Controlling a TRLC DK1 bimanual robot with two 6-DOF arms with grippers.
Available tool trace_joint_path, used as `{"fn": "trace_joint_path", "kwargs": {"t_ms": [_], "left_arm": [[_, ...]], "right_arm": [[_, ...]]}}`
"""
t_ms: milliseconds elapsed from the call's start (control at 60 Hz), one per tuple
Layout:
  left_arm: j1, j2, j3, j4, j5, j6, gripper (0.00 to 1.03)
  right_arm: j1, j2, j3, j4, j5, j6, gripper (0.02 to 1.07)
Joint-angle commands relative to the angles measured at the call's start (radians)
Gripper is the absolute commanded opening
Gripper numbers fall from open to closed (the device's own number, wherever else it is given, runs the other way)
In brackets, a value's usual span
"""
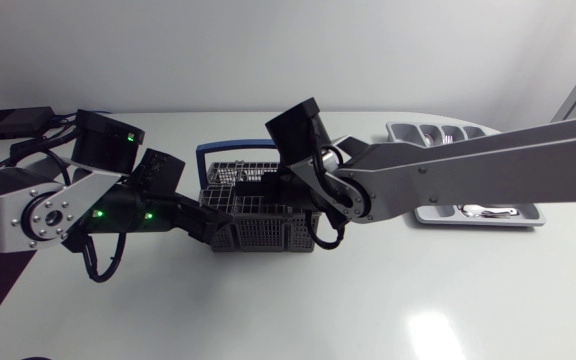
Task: Unload the cutlery basket into the drawer organizer.
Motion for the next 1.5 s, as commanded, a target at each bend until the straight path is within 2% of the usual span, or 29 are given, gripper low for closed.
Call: {"fn": "trace_joint_path", "kwargs": {"t_ms": [0, 733, 1233, 1483], "left_arm": [[-0.014, 0.007, -0.048, -0.028, 0.003, 0.006, 0.99], [-0.020, 0.009, -0.060, -0.025, 0.003, 0.008, 0.99], [-0.017, -0.020, -0.070, -0.028, -0.001, 0.006, 0.99], [-0.020, -0.025, -0.071, -0.033, -0.007, 0.003, 0.99]], "right_arm": [[0.010, -0.017, -0.042, 0.008, 0.007, -0.019, 0.08], [0.019, -0.146, -0.046, 0.002, -0.101, -0.087, 0.08], [-0.010, -0.216, -0.058, -0.031, -0.212, -0.280, 0.08], [-0.062, -0.261, -0.040, -0.095, -0.293, -0.395, 0.08]]}}
